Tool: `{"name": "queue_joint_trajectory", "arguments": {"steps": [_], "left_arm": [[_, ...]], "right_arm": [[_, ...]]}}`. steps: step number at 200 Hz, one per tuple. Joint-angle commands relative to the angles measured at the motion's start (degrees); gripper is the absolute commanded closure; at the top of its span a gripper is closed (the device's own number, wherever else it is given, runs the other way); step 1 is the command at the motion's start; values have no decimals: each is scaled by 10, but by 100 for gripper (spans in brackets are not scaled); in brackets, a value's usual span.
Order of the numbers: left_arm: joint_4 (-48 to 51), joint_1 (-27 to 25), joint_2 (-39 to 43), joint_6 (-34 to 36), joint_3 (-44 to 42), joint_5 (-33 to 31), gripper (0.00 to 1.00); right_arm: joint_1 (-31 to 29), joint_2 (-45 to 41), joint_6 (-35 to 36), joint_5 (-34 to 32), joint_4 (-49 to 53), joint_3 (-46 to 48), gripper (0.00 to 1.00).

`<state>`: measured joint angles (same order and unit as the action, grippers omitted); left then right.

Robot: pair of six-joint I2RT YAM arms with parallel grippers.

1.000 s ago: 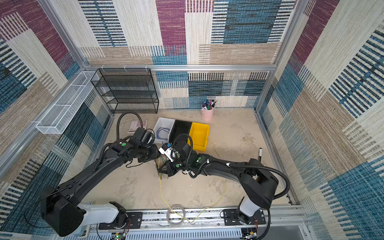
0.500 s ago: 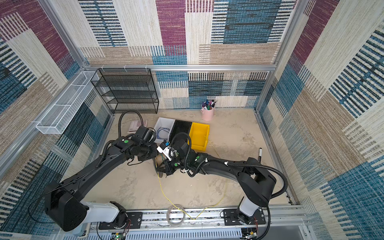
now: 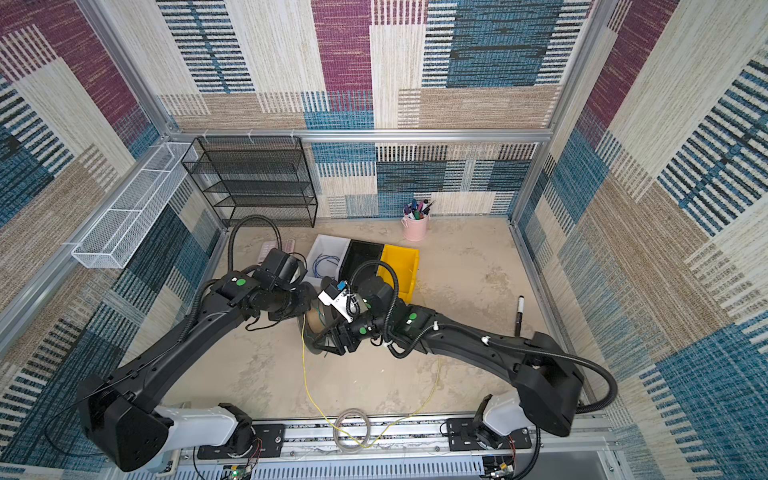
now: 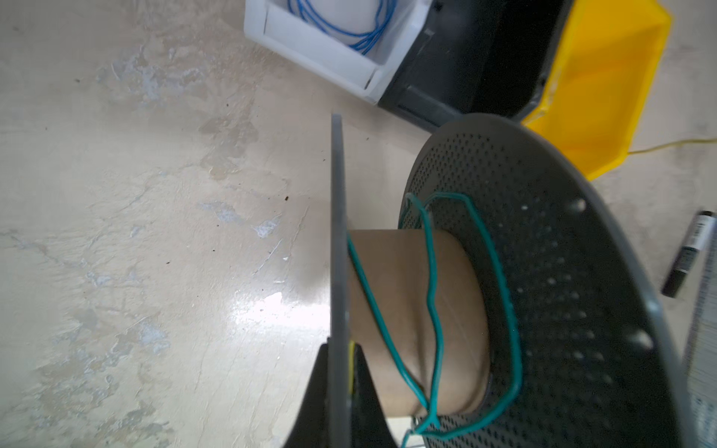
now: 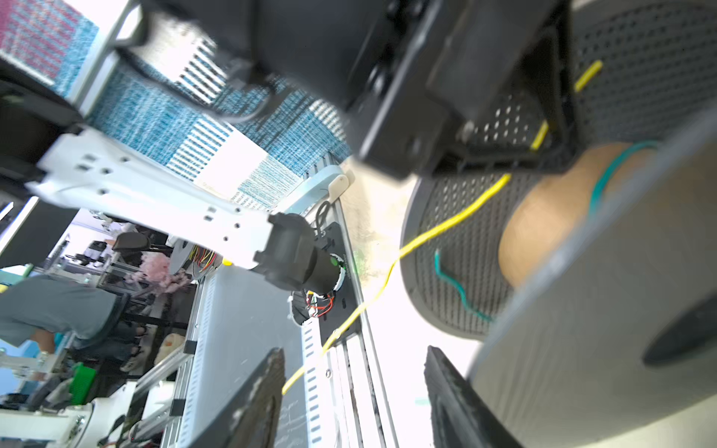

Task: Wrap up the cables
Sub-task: 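Pull the yellow cable toward the robot with the right gripper while left holds spool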

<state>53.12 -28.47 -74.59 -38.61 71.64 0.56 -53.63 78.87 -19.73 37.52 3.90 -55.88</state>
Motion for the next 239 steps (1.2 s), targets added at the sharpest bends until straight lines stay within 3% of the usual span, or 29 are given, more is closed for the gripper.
{"name": "queue_joint_trajectory", "arguments": {"steps": [1, 26, 82, 137, 141, 150, 209, 239], "left_arm": [[-13, 14, 16, 27, 35, 44, 100], [-5, 24, 11, 40, 94, 69, 100], [13, 42, -18, 52, 180, 99, 100], [15, 51, -30, 31, 216, 106, 100], [18, 51, -32, 31, 218, 105, 100], [23, 51, -35, 31, 225, 102, 100], [33, 55, -45, 26, 243, 91, 100], [30, 59, -44, 26, 247, 96, 100]], "right_arm": [[1, -49, 54, 9, 104, 15, 36], [1, -85, 52, 56, 111, 62, 35], [-4, -133, 32, 164, 18, 140, 31], [-40, -114, 42, 159, -51, 168, 29], [-44, -111, 43, 161, -56, 167, 20], [-57, -103, 46, 162, -64, 165, 19], [-104, -76, 44, 166, -103, 163, 28], [-105, -79, 40, 149, -99, 177, 52]]}}
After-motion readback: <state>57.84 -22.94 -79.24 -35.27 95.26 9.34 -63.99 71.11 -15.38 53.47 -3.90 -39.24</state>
